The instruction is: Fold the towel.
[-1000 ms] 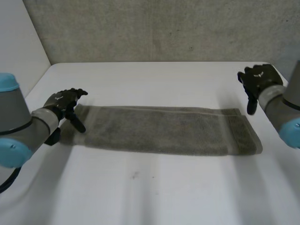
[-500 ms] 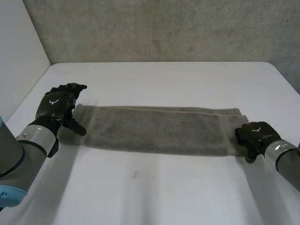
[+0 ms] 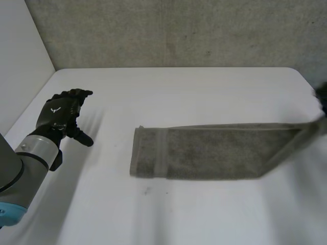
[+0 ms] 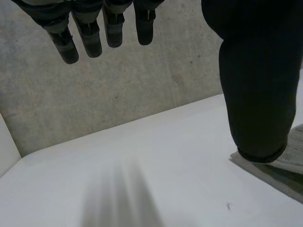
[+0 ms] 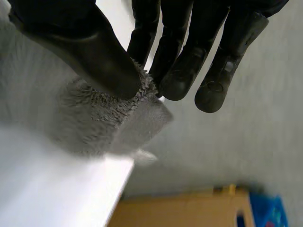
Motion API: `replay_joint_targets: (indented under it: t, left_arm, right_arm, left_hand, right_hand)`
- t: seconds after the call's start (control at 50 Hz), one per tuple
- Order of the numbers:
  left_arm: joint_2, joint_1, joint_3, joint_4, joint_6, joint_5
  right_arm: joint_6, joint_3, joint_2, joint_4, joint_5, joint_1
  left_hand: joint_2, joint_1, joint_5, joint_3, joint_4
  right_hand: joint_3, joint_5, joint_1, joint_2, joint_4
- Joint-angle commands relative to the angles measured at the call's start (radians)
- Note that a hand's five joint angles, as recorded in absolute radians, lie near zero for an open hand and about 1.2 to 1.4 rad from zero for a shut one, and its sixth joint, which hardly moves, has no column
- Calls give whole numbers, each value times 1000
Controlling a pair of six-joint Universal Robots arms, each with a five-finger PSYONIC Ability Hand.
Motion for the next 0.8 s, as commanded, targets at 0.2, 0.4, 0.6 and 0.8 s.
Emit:
replay_joint_targets:
  t: [0.2, 0.4, 0.6, 0.8]
  left_arm:
    - [-1, 0, -4, 0, -5, 1]
    - [-1, -6, -15, 8, -4, 2]
    - [-1, -7, -21, 9, -4, 2]
    - [-2, -21, -23, 9, -4, 2]
  right_arm:
    - [142, -104, 207, -97, -24, 859]
    - [152, -84, 291, -93, -14, 907]
    - [440, 164, 8, -88, -15, 596]
    - [429, 353, 17, -85, -35, 363]
  left_hand:
    - [9, 1, -30, 10, 9]
    - [9, 1, -30, 10, 9]
    - [8, 0, -31, 9, 8]
    - [8, 0, -31, 9, 8]
  right_hand:
    - [58, 59, 75, 81, 55]
    - [-513, -513, -497, -491, -516]
    - [-1164, -1163, -1147, -1141, -1167]
    - [-1164, -1163, -1147, -1141, -1167]
